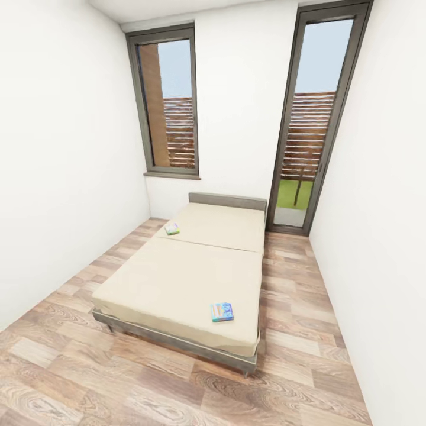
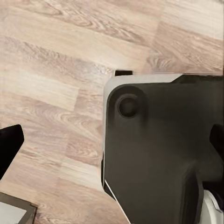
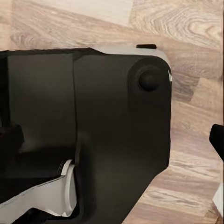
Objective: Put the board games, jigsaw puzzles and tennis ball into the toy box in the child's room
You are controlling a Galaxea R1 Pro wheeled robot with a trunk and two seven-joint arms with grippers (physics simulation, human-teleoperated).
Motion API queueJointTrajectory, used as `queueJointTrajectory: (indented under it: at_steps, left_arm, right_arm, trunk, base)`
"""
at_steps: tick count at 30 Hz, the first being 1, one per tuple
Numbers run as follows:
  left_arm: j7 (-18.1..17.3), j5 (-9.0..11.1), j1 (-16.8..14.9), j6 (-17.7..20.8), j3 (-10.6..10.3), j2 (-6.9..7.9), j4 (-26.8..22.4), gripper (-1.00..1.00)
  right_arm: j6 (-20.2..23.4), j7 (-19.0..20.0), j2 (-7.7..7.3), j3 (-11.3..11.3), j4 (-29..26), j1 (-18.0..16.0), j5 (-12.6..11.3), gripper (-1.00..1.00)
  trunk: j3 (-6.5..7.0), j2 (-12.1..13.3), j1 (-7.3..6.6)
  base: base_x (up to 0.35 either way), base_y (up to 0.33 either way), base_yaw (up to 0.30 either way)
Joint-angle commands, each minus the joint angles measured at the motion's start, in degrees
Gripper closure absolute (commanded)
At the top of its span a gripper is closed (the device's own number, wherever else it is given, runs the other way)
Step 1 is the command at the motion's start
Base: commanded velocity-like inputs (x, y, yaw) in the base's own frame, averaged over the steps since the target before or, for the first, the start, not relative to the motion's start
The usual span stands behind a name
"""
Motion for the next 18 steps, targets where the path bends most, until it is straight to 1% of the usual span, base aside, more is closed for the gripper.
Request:
queueJointTrajectory:
  at_steps: [1,2,3,4,7,8,10,11,12,14,15,17,18]
  left_arm:
    - [0.11,0.06,-0.74,0.48,0.08,0.19,-0.24,-1.0]
    - [-0.02,0.12,-2.58,2.2,0.12,0.93,-0.67,-1.0]
    - [-0.12,0.18,-3.71,3.34,0.14,1.46,-0.81,-1.0]
    - [-0.44,0.29,-6.22,6.09,0.19,2.82,-1.01,-1.0]
    - [-1.42,0.4,-10.05,10.2,0.36,5.18,-1.19,-1.0]
    - [-2.34,0.61,-12.11,11.95,0.74,6.65,-1.26,-1.0]
    - [-3.27,0.98,-13.63,12.79,1.5,7.9,-1.3,-1.0]
    - [-3.65,1.18,-14.18,12.93,2.0,8.46,-1.32,-1.0]
    - [-4.2,1.55,-14.98,12.59,3.02,9.44,-1.34,-1.0]
    - [-4.55,1.74,-15.5,11.5,3.87,10.16,-1.35,-1.0]
    - [-4.79,1.81,-15.83,9.84,4.36,10.62,-1.35,-1.0]
    - [-5.22,1.85,-16.17,6.02,4.7,11.22,-1.31,-1.0]
    - [-5.3,1.85,-16.22,5.26,4.73,11.35,-1.31,-1.0]
  right_arm:
    - [0.61,-0.56,-0.03,-0.03,-0.57,-0.62,-0.15,-1.0]
    - [2.32,-1.4,-0.17,-0.05,-1.72,-1.81,-0.16,-1.0]
    - [3.22,-1.79,-0.25,-0.06,-2.27,-2.46,-0.16,-1.0]
    - [4.88,-2.34,-0.48,-0.09,-3.23,-3.76,-0.17,-1.0]
    - [6.53,-2.82,-0.88,-0.15,-4.14,-5.52,-0.26,-1.0]
    - [7.16,-3.03,-1.05,-0.2,-4.48,-6.39,-0.32,-1.0]
    - [7.56,-3.17,-1.0,-0.28,-4.74,-7.06,-0.35,-1.0]
    - [7.68,-3.23,-0.93,-0.32,-4.83,-7.33,-0.37,-1.0]
    - [7.84,-3.33,-0.82,-0.38,-4.96,-7.71,-0.39,-1.0]
    - [7.84,-3.39,-0.67,-0.41,-5.04,-7.95,-0.4,-1.0]
    - [7.79,-3.43,-0.54,-0.47,-5.09,-8.11,-0.41,-1.0]
    - [7.37,-3.52,-0.4,-0.47,-5.15,-8.27,-0.38,-1.0]
    - [7.29,-3.54,-0.38,-0.45,-5.15,-8.29,-0.37,-1.0]
  trunk:
    - [-0.2,-0.13,0.02]
    - [-0.26,-0.13,0.02]
    - [-0.31,-0.13,0.02]
    - [-0.37,-0.13,0.02]
    - [-0.53,-0.13,0.02]
    - [-0.59,-0.13,0.02]
    - [-0.7,-0.13,0.02]
    - [-0.76,-0.13,0.02]
    - [-0.81,-0.13,0.02]
    - [-0.92,-0.13,0.02]
    - [-0.98,-0.13,0.02]
    - [-1.09,-0.13,0.02]
    - [-1.14,-0.13,0.02]
  base:
    - [0.0,0.0,0.24]
    - [0.0,0.0,0.24]
    - [0.0,0.0,0.24]
    - [0.0,0.0,0.24]
    - [0.0,0.0,0.241]
    - [0.0,0.0,0.24]
    - [0.0,0.0,0.24]
    - [0.0,0.0,0.24]
    - [0.0,0.0,0.24]
    - [0.0,0.0,0.24]
    - [0.0,0.0,0.24]
    - [0.0,0.0,0.24]
    - [0.0,0.0,0.24]
